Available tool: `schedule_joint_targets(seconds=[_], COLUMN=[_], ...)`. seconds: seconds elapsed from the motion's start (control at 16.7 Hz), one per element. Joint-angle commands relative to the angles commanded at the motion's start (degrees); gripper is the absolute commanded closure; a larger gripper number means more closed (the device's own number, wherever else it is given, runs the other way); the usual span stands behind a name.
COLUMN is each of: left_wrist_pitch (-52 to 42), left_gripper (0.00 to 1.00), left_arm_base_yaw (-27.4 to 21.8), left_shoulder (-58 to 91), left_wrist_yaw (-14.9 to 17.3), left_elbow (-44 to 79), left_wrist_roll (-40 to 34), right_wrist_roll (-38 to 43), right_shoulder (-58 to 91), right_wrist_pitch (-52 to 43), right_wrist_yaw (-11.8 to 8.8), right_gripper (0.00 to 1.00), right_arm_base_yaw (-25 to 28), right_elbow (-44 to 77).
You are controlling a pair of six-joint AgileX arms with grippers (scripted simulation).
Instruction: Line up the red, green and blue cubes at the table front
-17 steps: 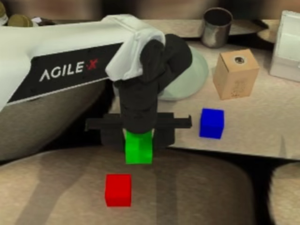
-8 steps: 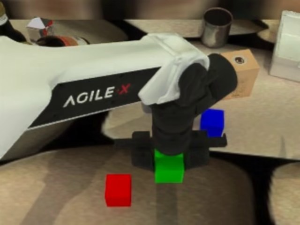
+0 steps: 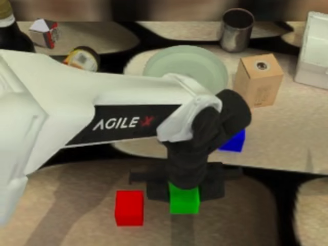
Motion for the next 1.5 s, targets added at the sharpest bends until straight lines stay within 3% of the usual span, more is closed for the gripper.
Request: schedule_joint_targets(seconds=[0.3,1.08,1.5], left_wrist_pitch=[1.5,1.5,1.5], left_gripper=[1.00,0.02,0.00], left_arm_base_yaw=[-0.1,-0.1,-0.1], left_shoulder=[0.7,0.7,0.7], left_wrist_yaw=[0.0,0.0,0.0], left_elbow=[-1.2,-1.2,-1.2], left_wrist_roll=[0.0,0.0,0.0], right_wrist_roll=[0.0,0.0,0.0], right_shoulder=[0.0,0.0,0.0], right_wrist_pitch=[0.0,0.0,0.0], right_wrist_yaw=[0.0,0.0,0.0], right_gripper=[0.00,0.00,0.00], right_arm_base_yaw=[0.0,0.0,0.0], right_elbow=[0.0,0.0,0.0])
